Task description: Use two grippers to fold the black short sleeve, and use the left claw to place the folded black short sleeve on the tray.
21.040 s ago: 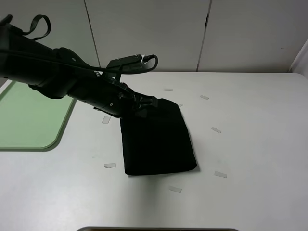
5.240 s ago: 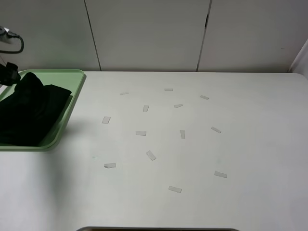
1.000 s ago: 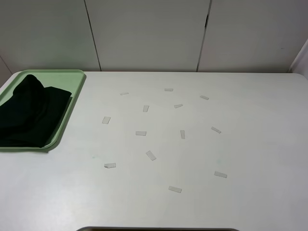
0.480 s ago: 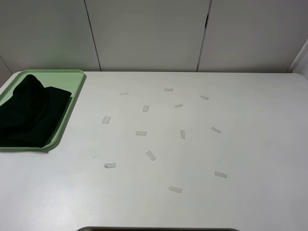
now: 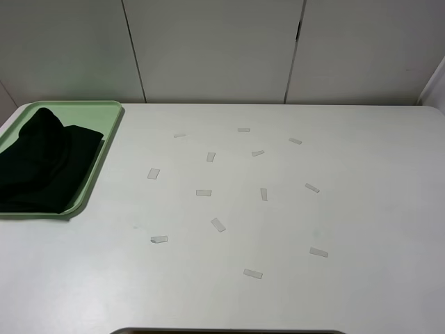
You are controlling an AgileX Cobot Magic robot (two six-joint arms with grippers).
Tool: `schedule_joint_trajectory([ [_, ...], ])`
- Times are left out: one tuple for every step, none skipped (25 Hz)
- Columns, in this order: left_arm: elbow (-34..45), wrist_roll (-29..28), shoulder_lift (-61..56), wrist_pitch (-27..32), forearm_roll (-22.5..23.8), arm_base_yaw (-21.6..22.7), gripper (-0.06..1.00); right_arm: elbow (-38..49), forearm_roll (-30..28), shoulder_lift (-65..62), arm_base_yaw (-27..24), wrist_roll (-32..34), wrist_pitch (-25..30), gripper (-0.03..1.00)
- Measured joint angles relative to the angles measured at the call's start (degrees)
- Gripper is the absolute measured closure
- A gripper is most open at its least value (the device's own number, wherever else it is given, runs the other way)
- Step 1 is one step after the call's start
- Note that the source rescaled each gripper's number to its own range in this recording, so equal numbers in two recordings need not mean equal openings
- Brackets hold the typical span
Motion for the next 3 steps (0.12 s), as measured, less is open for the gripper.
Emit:
schedule_joint_trajectory([
  [0.0, 0.0, 0.0, 0.0, 0.0, 0.0, -0.05, 0.0, 0.0, 0.0, 0.0, 0.0, 0.0, -0.03],
  [0.0, 0.0, 0.0, 0.0, 0.0, 0.0, -0.05, 0.0, 0.0, 0.0, 0.0, 0.0, 0.0, -0.03],
  [0.0, 0.0, 0.0, 0.0, 0.07, 0.0, -0.05, 0.0, 0.0, 0.0, 0.0, 0.0, 0.0, -0.03],
])
